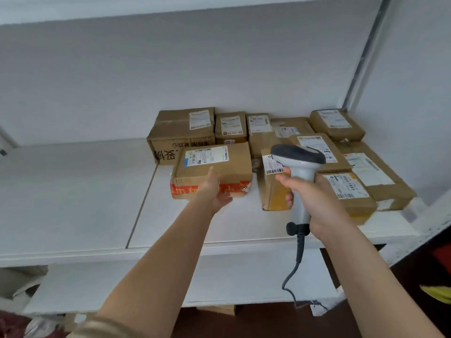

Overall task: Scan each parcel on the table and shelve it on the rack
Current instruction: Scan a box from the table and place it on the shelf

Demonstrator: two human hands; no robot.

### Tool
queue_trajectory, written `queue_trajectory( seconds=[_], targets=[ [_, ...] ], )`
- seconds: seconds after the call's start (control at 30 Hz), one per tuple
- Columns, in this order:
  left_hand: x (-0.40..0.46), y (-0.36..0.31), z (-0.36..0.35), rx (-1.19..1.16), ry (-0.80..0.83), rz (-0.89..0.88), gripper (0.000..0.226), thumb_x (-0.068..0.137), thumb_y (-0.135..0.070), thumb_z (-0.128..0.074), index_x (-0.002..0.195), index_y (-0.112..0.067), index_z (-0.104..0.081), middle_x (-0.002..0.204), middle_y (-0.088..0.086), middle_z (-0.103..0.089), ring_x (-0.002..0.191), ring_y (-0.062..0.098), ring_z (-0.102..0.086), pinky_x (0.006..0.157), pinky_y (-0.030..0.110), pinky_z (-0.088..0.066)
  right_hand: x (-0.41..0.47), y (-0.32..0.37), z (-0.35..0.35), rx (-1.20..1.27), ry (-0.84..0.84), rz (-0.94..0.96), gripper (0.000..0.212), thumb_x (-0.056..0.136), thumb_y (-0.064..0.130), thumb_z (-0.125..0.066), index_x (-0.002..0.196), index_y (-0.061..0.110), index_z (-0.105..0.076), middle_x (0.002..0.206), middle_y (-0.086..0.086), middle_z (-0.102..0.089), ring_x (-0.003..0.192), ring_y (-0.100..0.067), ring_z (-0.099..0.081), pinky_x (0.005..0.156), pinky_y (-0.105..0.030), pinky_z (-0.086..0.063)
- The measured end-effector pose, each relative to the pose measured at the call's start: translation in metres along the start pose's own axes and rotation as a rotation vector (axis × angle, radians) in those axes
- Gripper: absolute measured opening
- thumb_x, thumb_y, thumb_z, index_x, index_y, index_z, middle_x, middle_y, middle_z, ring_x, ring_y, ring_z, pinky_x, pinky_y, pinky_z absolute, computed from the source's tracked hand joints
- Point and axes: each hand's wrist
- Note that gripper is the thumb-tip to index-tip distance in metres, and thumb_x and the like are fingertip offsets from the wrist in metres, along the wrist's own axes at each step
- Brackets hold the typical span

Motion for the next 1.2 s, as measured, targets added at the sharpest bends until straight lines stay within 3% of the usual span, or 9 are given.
queue_trajectory(
  seconds=[0.1,0.23,0.43,0.57,0.63,0.73,0.8,0.93,1.2],
  targets=[
    [0.011,-0.007,0.001,0.003,0.030,0.010,0.039,0.097,-0.044,-0.055,0.110,-0.008,-0.047,0.100,0.014,-0.059,0.094,0.025,-0.060,0.091,0.038,-0.049,-0.001,-0.003,-0.008,0.021,-0.028,-0.002,0.021,0.087,0.019,-0.073,0.106,0.021,-0.067,0.077,-0.001,-0.063,0.057,-0.008,-0.055,0.061,-0.026,-0.048],
    [0.023,-0.002,-0.001,0.019,0.112,0.070,0.045,0.084,-0.037,-0.071,0.119,-0.013,-0.056,0.107,0.014,-0.067,0.091,0.025,-0.063,0.082,0.035,-0.054,0.000,-0.006,-0.010,0.034,-0.094,-0.014,0.019,0.088,0.018,-0.072,0.105,0.023,-0.066,0.078,0.001,-0.062,0.059,-0.008,-0.054,0.061,-0.024,-0.049],
    [0.015,0.010,-0.030,-0.080,-0.216,0.018,0.036,0.088,-0.030,-0.050,0.117,-0.010,-0.056,0.101,0.008,-0.068,0.080,0.019,-0.061,0.065,0.027,-0.051,-0.004,-0.005,0.002,0.056,-0.133,-0.010,0.019,0.088,0.015,-0.072,0.106,0.019,-0.067,0.074,-0.001,-0.059,0.053,-0.008,-0.052,0.054,-0.022,-0.048],
    [-0.007,0.020,-0.074,-0.118,-0.273,-0.122,0.025,0.093,-0.015,-0.040,0.109,-0.009,-0.058,0.099,0.010,-0.060,0.092,0.027,-0.058,0.082,0.036,-0.048,-0.012,0.000,0.030,0.072,-0.205,0.002,0.014,0.089,0.016,-0.071,0.101,0.020,-0.065,0.072,-0.003,-0.060,0.052,-0.008,-0.051,0.052,-0.021,-0.048],
    [-0.024,0.023,-0.104,-0.193,-0.181,-0.217,0.018,0.093,-0.007,-0.037,0.091,-0.010,-0.055,0.086,0.010,-0.056,0.085,0.026,-0.053,0.076,0.034,-0.045,-0.016,0.003,0.049,0.089,-0.240,0.018,0.015,0.089,0.017,-0.071,0.101,0.022,-0.064,0.076,-0.003,-0.064,0.053,-0.007,-0.052,0.054,-0.022,-0.048],
    [-0.042,0.038,-0.150,-0.202,-0.015,-0.328,0.025,0.096,-0.004,-0.033,0.095,-0.001,-0.057,0.075,0.008,-0.050,0.067,0.016,-0.046,0.060,0.025,-0.039,-0.027,0.008,0.087,0.113,-0.275,0.059,0.021,0.089,0.017,-0.072,0.108,0.018,-0.064,0.070,0.001,-0.064,0.053,-0.007,-0.053,0.053,-0.022,-0.047],
    [-0.064,0.058,-0.185,-0.119,0.075,-0.404,0.029,0.096,-0.004,-0.032,0.071,-0.015,-0.043,0.067,0.004,-0.035,0.060,0.016,-0.032,0.052,0.026,-0.025,-0.037,0.011,0.120,0.109,-0.287,0.088,0.024,0.089,0.016,-0.071,0.111,0.013,-0.066,0.069,-0.001,-0.062,0.053,-0.008,-0.052,0.052,-0.021,-0.046],
    [-0.127,0.113,-0.258,-0.153,0.260,-0.515,0.039,0.091,0.005,-0.035,0.062,-0.020,-0.033,0.060,0.002,-0.030,0.054,0.013,-0.026,0.052,0.029,-0.021,-0.067,0.015,0.207,0.099,-0.296,0.132,0.021,0.089,0.010,-0.068,0.110,0.009,-0.067,0.098,-0.026,-0.068,0.053,-0.010,-0.050,0.053,-0.024,-0.045],
    [-0.246,0.275,-0.417,0.085,0.552,-0.591,0.024,0.075,0.006,-0.038,0.061,-0.013,-0.035,0.066,0.010,-0.036,0.059,0.022,-0.029,0.053,0.032,-0.026,-0.144,0.004,0.423,0.188,-0.662,0.166,0.017,0.090,0.007,-0.066,0.107,0.008,-0.063,0.109,-0.027,-0.067,0.050,-0.010,-0.048,0.048,-0.024,-0.043]
  ],
)
Point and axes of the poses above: each hand's wrist, its own x-axis towards the middle knuckle, its own z-axis out of the back of the hand, y = z × x
